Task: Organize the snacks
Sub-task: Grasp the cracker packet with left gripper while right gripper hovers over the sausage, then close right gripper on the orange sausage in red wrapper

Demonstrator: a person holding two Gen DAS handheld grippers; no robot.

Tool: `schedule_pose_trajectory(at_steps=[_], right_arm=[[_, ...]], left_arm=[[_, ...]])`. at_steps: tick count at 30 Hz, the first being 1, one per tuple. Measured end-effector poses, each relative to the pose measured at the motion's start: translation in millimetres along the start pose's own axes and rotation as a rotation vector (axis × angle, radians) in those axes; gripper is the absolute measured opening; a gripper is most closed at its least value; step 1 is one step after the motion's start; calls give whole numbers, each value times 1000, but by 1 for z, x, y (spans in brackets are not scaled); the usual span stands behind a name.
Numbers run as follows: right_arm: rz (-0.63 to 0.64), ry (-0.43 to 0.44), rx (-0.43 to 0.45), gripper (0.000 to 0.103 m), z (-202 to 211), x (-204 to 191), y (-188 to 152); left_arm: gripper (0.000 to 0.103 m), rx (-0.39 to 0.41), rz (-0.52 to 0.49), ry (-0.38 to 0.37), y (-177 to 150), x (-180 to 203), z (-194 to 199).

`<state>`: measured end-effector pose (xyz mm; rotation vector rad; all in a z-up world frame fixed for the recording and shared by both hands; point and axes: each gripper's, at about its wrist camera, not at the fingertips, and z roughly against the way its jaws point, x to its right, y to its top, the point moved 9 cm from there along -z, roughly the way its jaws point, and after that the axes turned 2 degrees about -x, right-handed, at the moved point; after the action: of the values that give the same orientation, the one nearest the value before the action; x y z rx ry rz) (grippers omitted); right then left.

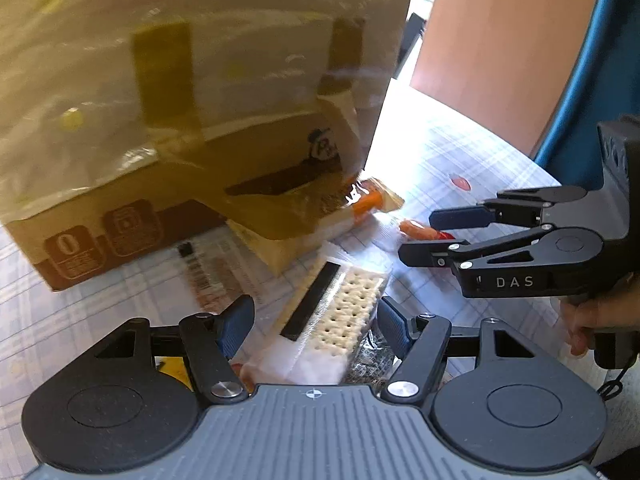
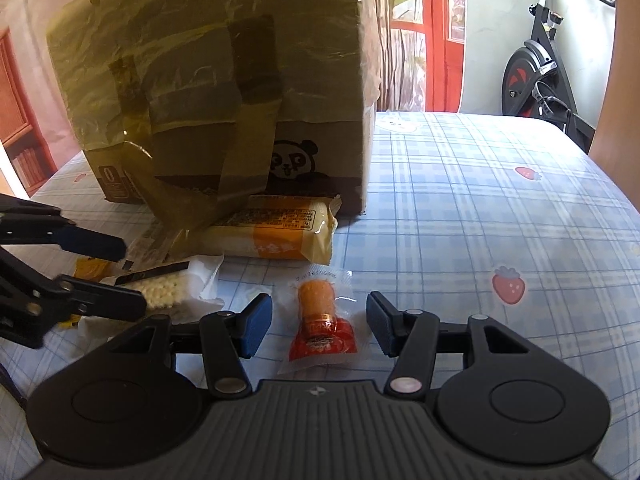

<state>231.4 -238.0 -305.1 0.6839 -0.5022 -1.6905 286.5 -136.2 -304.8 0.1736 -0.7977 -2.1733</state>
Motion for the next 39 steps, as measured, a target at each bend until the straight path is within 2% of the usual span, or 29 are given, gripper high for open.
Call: schedule_pose_trajectory(at_steps=[3,4,6,8,11,14,18,22,25,26,27,39], right_arm=[[2,0,2,56,0,0,0],[2,0,2,56,0,0,0],[1,1,1,56,0,0,0],[2,2,1,56,1,0,0],[2,-2,2,56,1,0,0],[11,-8,1,56,0,-1,0],[28,-15,1,58,-1,-3,0],[43,-25,0,58,-4,-4,1],[63,-46,-3,50,-4,-4,0],[64,-48,-2,42,-3,-3,0],[59,-42,-5,40,-3,-3,-1],[15,30,18,37,21,-14,-8]], left_arm=[[70,-10,-12,3,-3,2,-6],[64,-13,-17,6,-5,2,-6],[63,-11,-26,24,-7,1,-5],[61,-18,-9,64,-10,-2,-2],[61,-4,39,78,-14,-6,2],[62,11,43,98,-15,-4,3],[62,6,62,88,-13,-5,-1],[58,18,74,79,-14,-5,1],[57,46,101,72,-13,-4,10],[57,54,110,66,-13,-3,13],[57,64,117,63,-13,-3,17],[54,152,191,73,-15,-7,59]])
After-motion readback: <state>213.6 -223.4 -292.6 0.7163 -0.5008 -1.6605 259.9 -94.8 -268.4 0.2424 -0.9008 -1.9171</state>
